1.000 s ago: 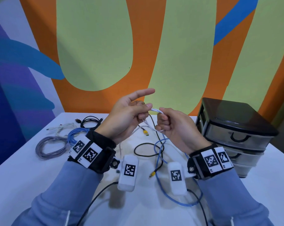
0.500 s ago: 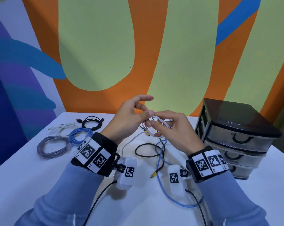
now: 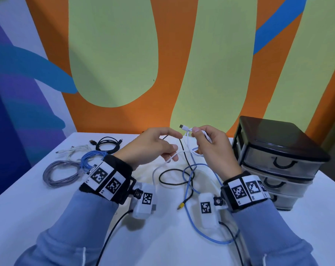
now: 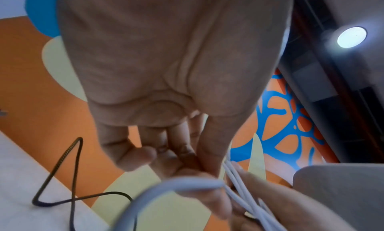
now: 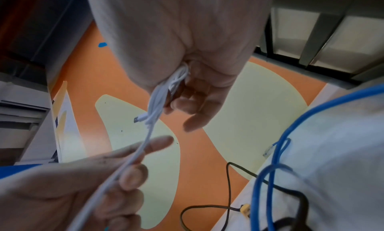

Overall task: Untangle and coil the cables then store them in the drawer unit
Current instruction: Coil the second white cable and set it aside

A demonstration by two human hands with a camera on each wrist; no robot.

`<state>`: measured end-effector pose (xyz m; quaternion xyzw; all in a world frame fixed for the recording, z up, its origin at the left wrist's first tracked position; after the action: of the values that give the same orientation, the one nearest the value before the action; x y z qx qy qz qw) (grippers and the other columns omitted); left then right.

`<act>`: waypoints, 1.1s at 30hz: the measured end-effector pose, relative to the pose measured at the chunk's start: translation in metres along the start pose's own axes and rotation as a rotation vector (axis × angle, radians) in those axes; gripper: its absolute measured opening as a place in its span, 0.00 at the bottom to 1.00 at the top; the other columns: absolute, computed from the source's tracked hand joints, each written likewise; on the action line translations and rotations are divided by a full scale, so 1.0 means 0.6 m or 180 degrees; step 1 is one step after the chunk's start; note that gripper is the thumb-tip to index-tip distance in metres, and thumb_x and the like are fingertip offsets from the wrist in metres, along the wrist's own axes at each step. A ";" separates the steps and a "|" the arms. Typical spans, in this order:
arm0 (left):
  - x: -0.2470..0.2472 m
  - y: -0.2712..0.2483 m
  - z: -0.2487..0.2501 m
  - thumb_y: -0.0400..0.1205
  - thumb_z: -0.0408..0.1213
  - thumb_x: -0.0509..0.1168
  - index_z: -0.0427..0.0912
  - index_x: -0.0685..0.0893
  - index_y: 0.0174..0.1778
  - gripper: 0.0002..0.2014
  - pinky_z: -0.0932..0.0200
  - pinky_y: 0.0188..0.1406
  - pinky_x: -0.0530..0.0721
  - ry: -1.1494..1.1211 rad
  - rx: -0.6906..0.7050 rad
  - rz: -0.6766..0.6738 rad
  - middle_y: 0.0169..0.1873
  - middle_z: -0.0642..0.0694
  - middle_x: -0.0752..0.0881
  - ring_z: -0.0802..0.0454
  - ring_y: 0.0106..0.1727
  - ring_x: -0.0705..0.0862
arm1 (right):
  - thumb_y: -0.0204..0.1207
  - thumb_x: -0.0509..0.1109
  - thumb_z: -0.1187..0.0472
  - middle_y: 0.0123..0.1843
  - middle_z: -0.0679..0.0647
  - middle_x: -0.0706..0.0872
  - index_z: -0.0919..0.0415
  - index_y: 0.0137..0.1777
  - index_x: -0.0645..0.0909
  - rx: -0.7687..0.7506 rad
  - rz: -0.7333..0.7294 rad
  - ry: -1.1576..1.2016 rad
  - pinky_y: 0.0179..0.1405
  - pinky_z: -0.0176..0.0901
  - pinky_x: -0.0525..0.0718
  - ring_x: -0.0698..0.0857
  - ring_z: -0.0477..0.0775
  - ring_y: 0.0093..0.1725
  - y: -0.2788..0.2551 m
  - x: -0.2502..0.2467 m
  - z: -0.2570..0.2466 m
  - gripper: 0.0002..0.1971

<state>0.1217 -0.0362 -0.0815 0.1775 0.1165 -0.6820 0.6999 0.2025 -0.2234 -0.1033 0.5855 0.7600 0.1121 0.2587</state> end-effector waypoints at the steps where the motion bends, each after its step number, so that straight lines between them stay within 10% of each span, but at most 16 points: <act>1: -0.002 -0.002 0.004 0.90 0.31 0.69 0.48 0.86 0.70 0.14 0.61 0.41 0.77 -0.0140 0.0066 -0.0067 0.43 0.38 0.95 0.48 0.36 0.83 | 0.90 0.66 0.51 0.29 0.41 0.78 0.54 0.45 0.86 -0.0013 0.0012 -0.0101 0.33 0.41 0.83 0.78 0.44 0.32 0.002 -0.001 0.002 0.13; 5: -0.005 -0.005 0.011 0.89 0.27 0.69 0.42 0.87 0.71 0.16 0.54 0.45 0.76 -0.0692 0.0339 -0.0234 0.45 0.33 0.94 0.46 0.37 0.84 | 0.89 0.65 0.45 0.30 0.45 0.73 0.60 0.43 0.84 -0.0073 0.0200 -0.0186 0.39 0.63 0.82 0.73 0.51 0.32 0.006 -0.002 0.007 0.20; 13: 0.007 -0.003 0.008 0.85 0.24 0.72 0.31 0.90 0.61 0.10 0.55 0.60 0.89 -0.1080 0.0775 0.0011 0.53 0.32 0.95 0.45 0.48 0.93 | 0.90 0.65 0.49 0.25 0.42 0.65 0.62 0.43 0.82 -0.0173 0.0491 -0.0105 0.31 0.44 0.63 0.64 0.45 0.27 0.005 -0.003 0.007 0.19; 18: 0.030 0.004 0.008 0.80 0.32 0.80 0.36 0.95 0.53 0.07 0.60 0.54 0.85 -0.0903 0.0894 0.0546 0.41 0.45 0.94 0.52 0.44 0.89 | 0.90 0.65 0.47 0.28 0.43 0.71 0.54 0.42 0.82 -0.0313 0.0467 0.0051 0.35 0.46 0.69 0.69 0.48 0.30 -0.003 0.008 -0.001 0.17; 24: 0.042 0.014 0.002 0.79 0.30 0.81 0.42 0.79 0.57 0.18 0.52 0.47 0.86 -0.1515 0.0485 0.0766 0.45 0.39 0.92 0.45 0.42 0.87 | 0.91 0.65 0.52 0.30 0.60 0.67 0.54 0.42 0.80 -0.0065 0.0222 0.0962 0.27 0.42 0.63 0.64 0.52 0.27 -0.012 0.027 -0.024 0.15; 28: 0.043 0.014 0.008 0.82 0.30 0.78 0.35 0.88 0.61 0.12 0.54 0.40 0.78 -0.1535 0.0275 0.0646 0.37 0.40 0.89 0.49 0.33 0.79 | 0.92 0.63 0.57 0.29 0.54 0.70 0.54 0.43 0.85 -0.0213 -0.0070 0.1204 0.28 0.38 0.66 0.66 0.49 0.28 -0.011 0.023 -0.023 0.16; 33: 0.038 0.017 0.004 0.82 0.34 0.75 0.42 0.95 0.42 0.04 0.58 0.31 0.71 -0.0707 0.0417 0.1099 0.29 0.45 0.79 0.50 0.30 0.71 | 0.90 0.66 0.59 0.32 0.54 0.75 0.57 0.43 0.87 -0.0044 -0.0385 0.1286 0.35 0.39 0.71 0.71 0.48 0.33 -0.013 0.017 -0.024 0.14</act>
<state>0.1325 -0.0583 -0.0876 0.1637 -0.0381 -0.5735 0.8018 0.1867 -0.2142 -0.0973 0.5027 0.8294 0.2167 0.1113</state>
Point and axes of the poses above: each hand's wrist, its own y-axis towards the middle knuckle, its own x-axis out of the palm, z = x × y, the point moved 1 cm from there along y, towards the middle knuckle
